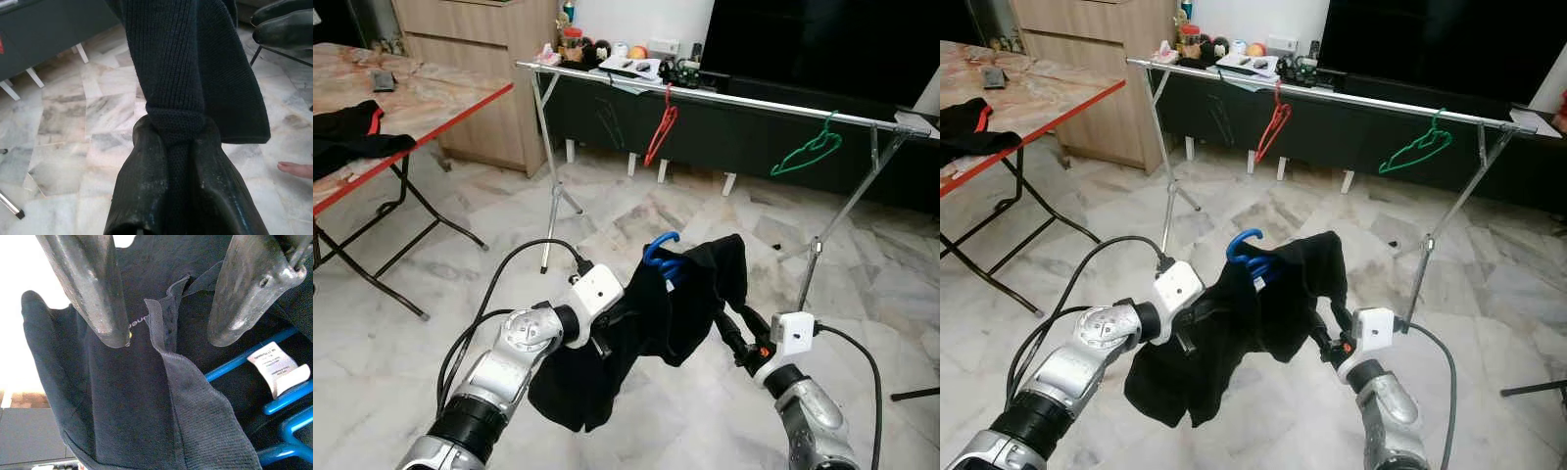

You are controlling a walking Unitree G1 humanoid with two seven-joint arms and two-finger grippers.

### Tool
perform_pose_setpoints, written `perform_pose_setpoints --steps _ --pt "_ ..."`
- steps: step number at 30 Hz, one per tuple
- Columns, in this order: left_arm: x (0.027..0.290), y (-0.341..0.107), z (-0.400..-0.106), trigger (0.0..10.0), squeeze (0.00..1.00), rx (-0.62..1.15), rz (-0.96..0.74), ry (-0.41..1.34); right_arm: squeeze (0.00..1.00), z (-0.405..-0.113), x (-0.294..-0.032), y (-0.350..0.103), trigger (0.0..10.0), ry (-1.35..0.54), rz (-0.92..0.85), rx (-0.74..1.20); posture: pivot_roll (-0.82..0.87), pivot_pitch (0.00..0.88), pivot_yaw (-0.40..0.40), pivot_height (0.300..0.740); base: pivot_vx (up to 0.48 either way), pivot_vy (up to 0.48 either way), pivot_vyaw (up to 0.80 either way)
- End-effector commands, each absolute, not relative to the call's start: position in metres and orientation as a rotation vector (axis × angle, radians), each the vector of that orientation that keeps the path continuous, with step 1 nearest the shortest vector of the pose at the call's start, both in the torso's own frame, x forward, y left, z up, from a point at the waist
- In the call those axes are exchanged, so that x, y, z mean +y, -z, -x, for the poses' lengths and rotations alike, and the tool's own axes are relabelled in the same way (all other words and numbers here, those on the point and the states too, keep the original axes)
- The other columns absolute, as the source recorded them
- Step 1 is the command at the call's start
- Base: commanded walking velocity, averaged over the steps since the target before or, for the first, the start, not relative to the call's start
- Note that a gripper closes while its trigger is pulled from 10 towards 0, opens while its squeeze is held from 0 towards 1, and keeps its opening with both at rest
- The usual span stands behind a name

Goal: Hang hanger

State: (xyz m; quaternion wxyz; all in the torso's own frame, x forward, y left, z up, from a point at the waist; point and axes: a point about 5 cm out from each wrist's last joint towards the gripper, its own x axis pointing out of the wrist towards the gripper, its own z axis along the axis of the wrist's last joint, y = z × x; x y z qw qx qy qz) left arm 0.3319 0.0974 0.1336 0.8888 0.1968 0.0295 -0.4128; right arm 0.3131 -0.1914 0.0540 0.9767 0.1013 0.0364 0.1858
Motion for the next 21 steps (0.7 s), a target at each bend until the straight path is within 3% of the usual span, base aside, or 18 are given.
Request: perform_pose_setpoints --steps 1,21 --pt "0.087 -0.149 -0.331 10.0 0.00 -0.011 -0.424 0.894 0.00 -0.314 -0.190 -0.054 10.0 -0.395 -0.191 0.081 0.08 0.054 -0.094 0.740 0.000 0.000 0.00" --pt "0.058 -0.154 -0.310 10.0 0.00 -0.016 -0.422 1.081 0.00 -0.315 -0.194 -0.052 10.0 -0.306 -0.144 0.091 0.08 0.051 -0.090 0.740 0.000 0.000 0.00"
